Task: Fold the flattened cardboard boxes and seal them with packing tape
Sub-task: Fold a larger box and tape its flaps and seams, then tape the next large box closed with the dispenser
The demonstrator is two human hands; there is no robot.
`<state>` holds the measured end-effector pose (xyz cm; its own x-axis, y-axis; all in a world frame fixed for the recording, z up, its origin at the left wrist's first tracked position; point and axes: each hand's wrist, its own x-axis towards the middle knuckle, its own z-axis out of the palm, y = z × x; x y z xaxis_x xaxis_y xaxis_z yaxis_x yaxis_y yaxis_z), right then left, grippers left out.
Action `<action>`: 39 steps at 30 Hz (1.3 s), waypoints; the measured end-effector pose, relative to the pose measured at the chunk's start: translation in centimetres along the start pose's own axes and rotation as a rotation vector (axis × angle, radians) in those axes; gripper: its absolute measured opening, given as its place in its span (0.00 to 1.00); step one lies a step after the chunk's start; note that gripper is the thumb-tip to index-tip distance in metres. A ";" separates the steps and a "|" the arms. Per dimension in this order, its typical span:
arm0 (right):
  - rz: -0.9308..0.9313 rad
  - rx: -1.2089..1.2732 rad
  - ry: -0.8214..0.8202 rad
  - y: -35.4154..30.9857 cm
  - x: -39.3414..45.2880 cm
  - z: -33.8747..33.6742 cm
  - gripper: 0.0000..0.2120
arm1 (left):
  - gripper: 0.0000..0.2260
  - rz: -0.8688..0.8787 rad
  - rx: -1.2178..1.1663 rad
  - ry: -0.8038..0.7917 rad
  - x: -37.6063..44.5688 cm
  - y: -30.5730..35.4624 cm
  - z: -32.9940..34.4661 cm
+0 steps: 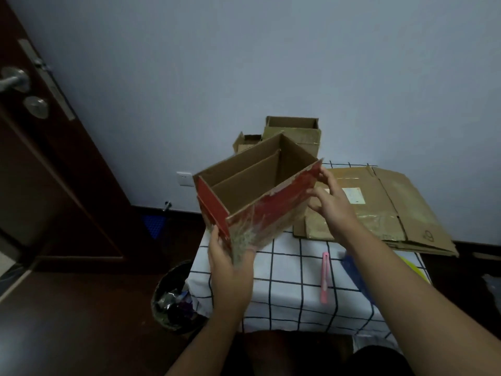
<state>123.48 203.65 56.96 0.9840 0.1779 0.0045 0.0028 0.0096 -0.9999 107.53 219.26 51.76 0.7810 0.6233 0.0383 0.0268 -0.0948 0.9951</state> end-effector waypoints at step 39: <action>-0.114 -0.291 0.471 0.3 26.3 -25.0 0.19 | 0.34 0.000 0.045 -0.545 26.7 3.3 38.8</action>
<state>153.76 183.75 56.59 0.9476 -0.2676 0.1748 0.0969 -0.2806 -0.9549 152.68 205.48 52.58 0.9909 0.1320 -0.0263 0.0444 -0.1357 0.9898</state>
